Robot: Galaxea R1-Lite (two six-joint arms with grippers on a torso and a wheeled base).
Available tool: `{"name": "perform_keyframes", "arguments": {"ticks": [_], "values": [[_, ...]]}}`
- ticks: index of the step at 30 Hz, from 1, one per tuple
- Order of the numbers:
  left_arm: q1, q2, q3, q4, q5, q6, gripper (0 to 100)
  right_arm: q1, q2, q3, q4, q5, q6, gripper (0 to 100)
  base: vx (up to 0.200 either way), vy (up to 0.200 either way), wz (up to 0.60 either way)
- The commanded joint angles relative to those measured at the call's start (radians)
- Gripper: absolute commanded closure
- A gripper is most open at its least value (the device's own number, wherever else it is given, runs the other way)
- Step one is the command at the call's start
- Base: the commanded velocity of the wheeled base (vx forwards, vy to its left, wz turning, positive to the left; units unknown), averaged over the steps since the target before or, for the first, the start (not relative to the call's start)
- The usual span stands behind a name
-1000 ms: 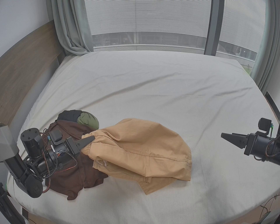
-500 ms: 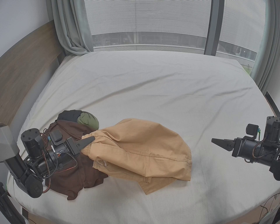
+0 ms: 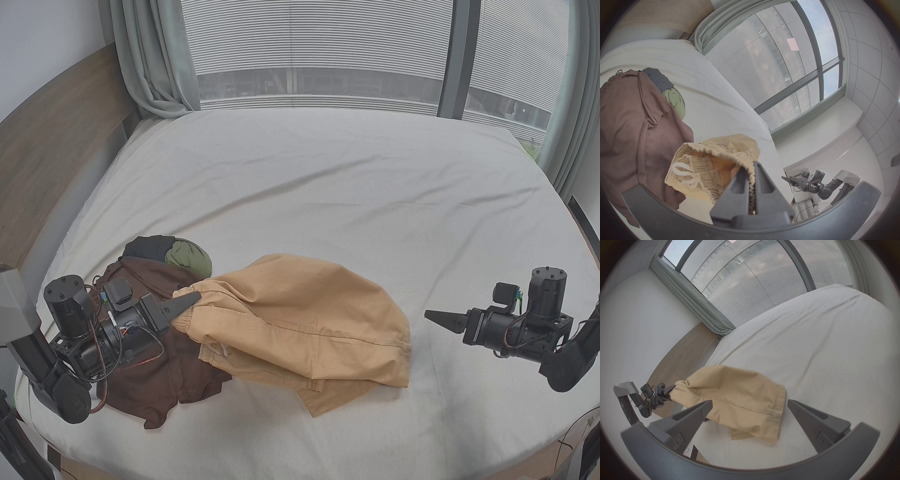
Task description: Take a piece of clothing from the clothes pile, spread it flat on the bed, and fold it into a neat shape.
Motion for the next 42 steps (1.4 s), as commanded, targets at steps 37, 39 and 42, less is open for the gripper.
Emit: {"name": "perform_keyframes", "arguments": {"ticks": [37, 39, 42], "values": [[0.008, 0.007, 0.001, -0.002, -0.001, 0.001, 100, 0.068, 0.509, -0.129, -0.235, -0.021, 0.163, 0, 0.0, 0.0, 0.0], [0.008, 0.004, 0.001, -0.002, -0.001, 0.001, 100, 0.07, 0.521, -0.135, -0.238, -0.032, 0.163, 0, 0.0, 0.0, 0.0], [0.008, 0.003, 0.001, -0.002, -0.001, 0.001, 100, 0.077, 0.524, -0.14, -0.238, -0.029, 0.166, 0, 0.0, 0.0, 0.0]]}}
